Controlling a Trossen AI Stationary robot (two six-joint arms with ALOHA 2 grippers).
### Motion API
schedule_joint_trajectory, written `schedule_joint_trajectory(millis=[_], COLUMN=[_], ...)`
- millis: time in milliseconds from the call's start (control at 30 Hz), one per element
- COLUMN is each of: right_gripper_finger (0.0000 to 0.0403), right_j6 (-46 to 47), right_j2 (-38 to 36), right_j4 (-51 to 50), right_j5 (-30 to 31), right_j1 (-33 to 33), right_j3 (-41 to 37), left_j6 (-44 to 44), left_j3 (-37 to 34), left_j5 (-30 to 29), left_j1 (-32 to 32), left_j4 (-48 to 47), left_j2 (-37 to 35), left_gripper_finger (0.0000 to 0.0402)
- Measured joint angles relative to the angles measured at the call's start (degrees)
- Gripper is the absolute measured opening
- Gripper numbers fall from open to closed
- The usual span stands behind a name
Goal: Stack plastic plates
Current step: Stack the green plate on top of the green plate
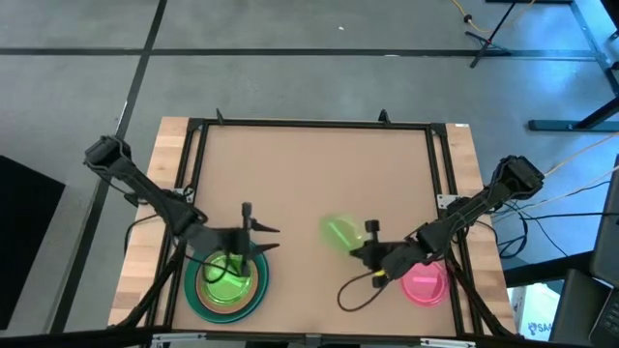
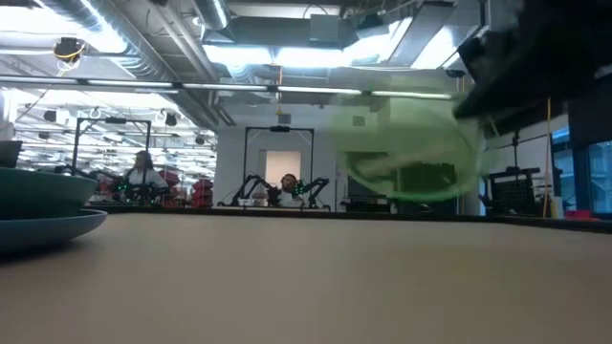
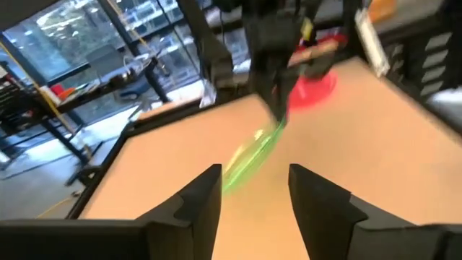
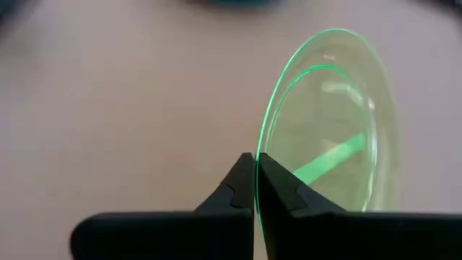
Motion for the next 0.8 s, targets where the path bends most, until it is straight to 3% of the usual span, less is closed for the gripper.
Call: schedule_joint_trajectory(millis=[200,467,667,800], right_gripper_finger=[0.0001,0.0001,0.0000,0.0000], right_j6=[-6.2,-6.7,-10.0,-11.1], right_j2=[0.0,2.2,5.1,6.0], right_j4=[11.6,16.7,20.9,21.3], right_j5=[-2.5,-11.5,-12.9,-13.9], right_j1=[-0.3,-3.3,-3.8,-3.7], right_j3=[0.1,0.1,0.6,1.9], left_j6=[2.7,9.1,9.2,9.2], left_j3=[0.0,0.0,0.0,0.0], left_j5=[2.2,9.4,14.9,15.5], left_j1=[2.0,5.4,7.6,8.4], left_j4=[2.4,10.2,13.7,14.6], left_j2=[6.1,13.1,17.2,18.4], left_gripper_finger=[0.0157,0.0157,0.0157,0.0157])
